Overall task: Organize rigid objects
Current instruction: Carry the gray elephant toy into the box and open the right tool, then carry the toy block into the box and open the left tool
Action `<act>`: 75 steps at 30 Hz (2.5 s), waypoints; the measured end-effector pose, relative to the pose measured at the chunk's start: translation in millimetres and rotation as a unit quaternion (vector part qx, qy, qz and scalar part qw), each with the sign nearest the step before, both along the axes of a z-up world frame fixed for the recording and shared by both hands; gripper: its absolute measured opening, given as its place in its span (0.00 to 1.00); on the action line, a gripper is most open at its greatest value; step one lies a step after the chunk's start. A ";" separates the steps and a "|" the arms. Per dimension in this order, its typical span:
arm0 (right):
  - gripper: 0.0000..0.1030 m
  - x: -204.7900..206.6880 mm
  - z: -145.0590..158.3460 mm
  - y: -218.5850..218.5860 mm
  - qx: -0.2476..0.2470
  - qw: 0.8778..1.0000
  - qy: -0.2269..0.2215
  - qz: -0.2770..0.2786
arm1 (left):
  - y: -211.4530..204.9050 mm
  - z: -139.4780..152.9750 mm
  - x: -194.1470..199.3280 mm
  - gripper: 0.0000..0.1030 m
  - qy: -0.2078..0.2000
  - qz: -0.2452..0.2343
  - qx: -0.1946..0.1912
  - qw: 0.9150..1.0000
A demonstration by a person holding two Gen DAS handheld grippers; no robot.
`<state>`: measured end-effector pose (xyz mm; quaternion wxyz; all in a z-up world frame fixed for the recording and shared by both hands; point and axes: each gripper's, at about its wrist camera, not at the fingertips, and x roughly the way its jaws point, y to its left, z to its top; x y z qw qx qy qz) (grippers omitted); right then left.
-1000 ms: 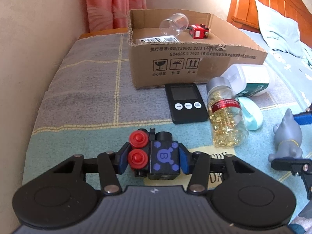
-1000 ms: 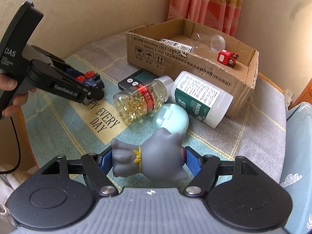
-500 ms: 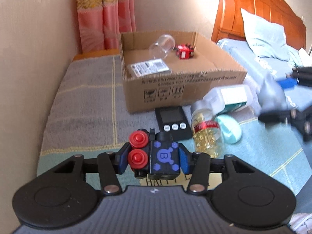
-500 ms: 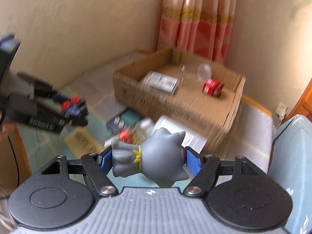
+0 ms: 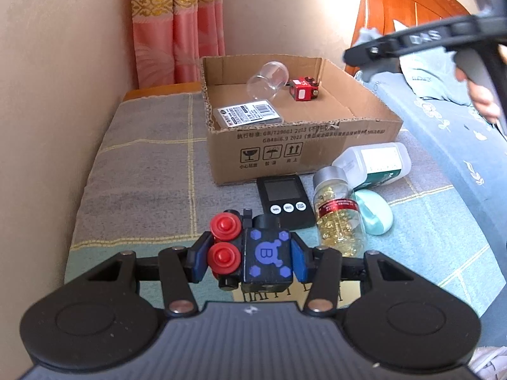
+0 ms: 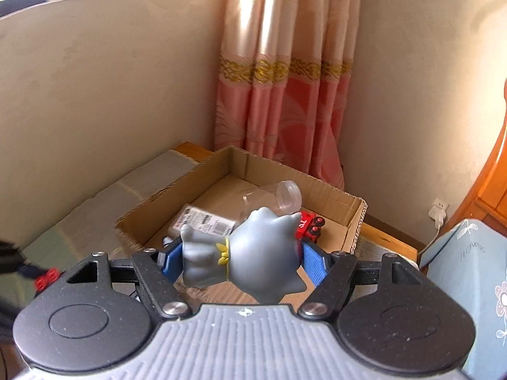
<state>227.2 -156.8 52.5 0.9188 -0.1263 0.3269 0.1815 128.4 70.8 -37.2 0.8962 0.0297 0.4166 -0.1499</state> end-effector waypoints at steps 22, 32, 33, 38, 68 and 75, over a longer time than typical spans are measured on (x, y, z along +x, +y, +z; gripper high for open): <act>1.00 -28.7 -18.8 -18.9 0.024 0.989 0.084 -0.119 | -9.3 20.3 24.7 0.48 -0.023 -0.018 0.009 1.000; 1.00 -52.4 -29.0 -30.7 0.049 0.979 0.091 -0.179 | -38.8 53.0 106.0 0.48 -0.059 -0.046 0.028 0.997; 1.00 -53.0 -28.4 -32.8 0.057 0.978 0.092 -0.181 | -42.5 53.9 115.2 0.48 -0.060 -0.048 0.029 0.997; 1.00 -57.4 -28.6 -38.2 0.072 0.974 0.084 -0.197 | -64.8 45.4 174.6 0.48 -0.045 -0.053 0.047 0.996; 1.00 -88.4 -59.9 -48.2 0.072 0.969 0.097 -0.214 | -49.3 32.7 69.3 0.99 -0.056 -0.023 0.068 0.996; 1.00 -98.8 -80.2 -49.6 0.074 0.967 0.106 -0.221 | -57.9 4.1 34.4 0.99 -0.013 -0.026 0.017 0.999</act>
